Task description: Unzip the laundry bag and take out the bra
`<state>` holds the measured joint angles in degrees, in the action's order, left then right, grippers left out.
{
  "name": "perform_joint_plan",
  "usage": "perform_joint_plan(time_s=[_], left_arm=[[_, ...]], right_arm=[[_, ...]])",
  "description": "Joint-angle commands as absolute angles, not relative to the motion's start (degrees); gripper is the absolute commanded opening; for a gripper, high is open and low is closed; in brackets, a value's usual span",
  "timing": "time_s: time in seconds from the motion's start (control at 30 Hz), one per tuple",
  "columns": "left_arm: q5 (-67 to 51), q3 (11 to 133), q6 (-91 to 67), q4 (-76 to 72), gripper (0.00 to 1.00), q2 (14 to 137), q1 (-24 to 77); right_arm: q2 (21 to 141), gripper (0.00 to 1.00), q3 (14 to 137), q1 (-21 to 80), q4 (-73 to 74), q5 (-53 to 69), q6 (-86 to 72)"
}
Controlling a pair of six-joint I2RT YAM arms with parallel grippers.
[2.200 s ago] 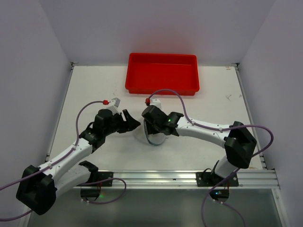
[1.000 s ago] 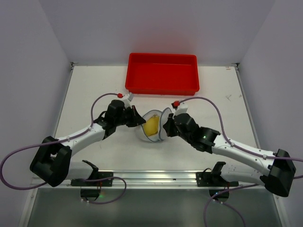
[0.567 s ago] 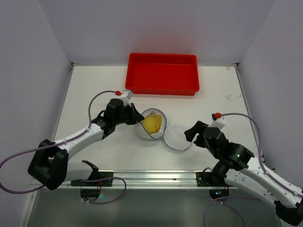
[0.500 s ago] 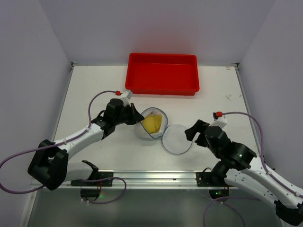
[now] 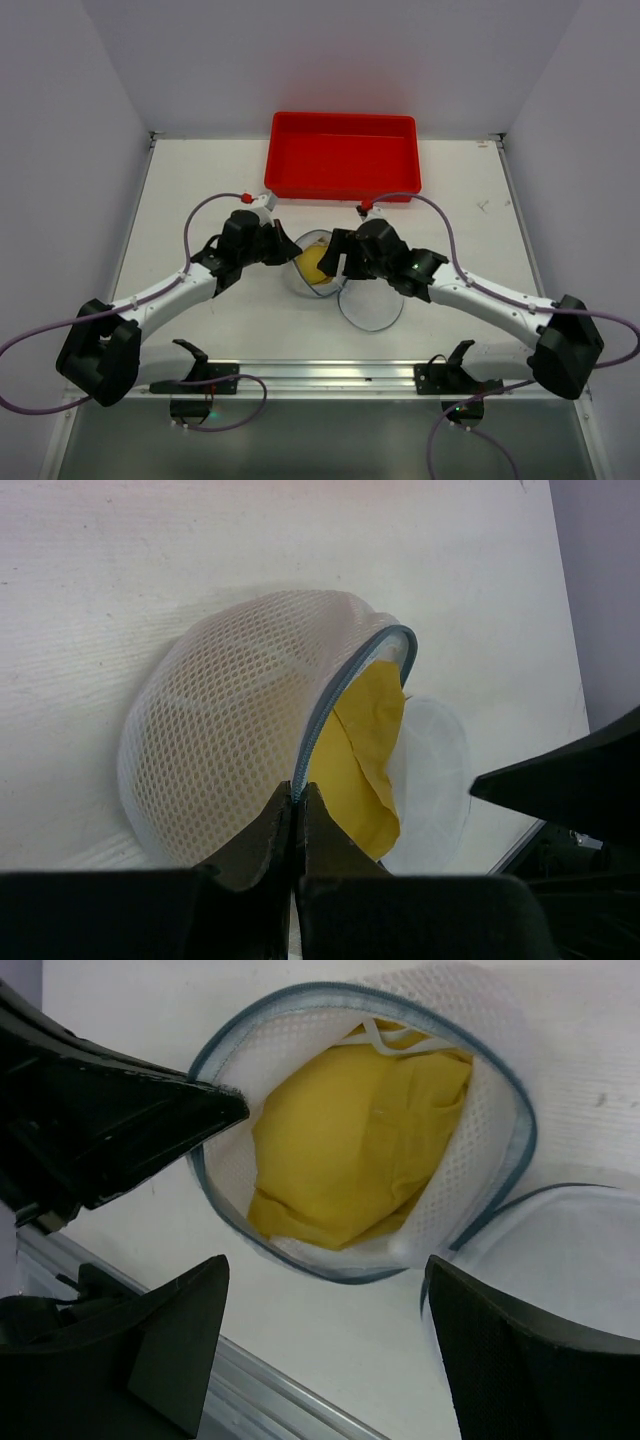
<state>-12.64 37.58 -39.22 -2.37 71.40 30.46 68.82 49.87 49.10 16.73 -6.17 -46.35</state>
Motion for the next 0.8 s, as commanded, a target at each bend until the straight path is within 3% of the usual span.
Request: perform_joint_plan(time_s=[0.0, 0.4, 0.67, 0.77], left_arm=[[-11.3, 37.1, -38.8, -3.3, 0.00, 69.9, 30.7], [-11.7, 36.9, -38.5, -3.6, 0.00, 70.0, 30.6], [-11.5, 36.9, -38.1, -3.0, 0.00, 69.3, 30.6], [-13.2, 36.6, -38.5, -3.7, 0.00, 69.6, 30.6]], right_arm=[[73.1, 0.81, 50.0, 49.1, 6.6, -1.6, -51.1], [87.4, 0.80, 49.2, 49.0, -1.0, 0.1, -56.1], [89.6, 0.80, 49.6, 47.3, 3.1, -2.9, -59.4], [91.2, 0.76, 49.8, 46.4, -0.2, -1.1, -58.8]])
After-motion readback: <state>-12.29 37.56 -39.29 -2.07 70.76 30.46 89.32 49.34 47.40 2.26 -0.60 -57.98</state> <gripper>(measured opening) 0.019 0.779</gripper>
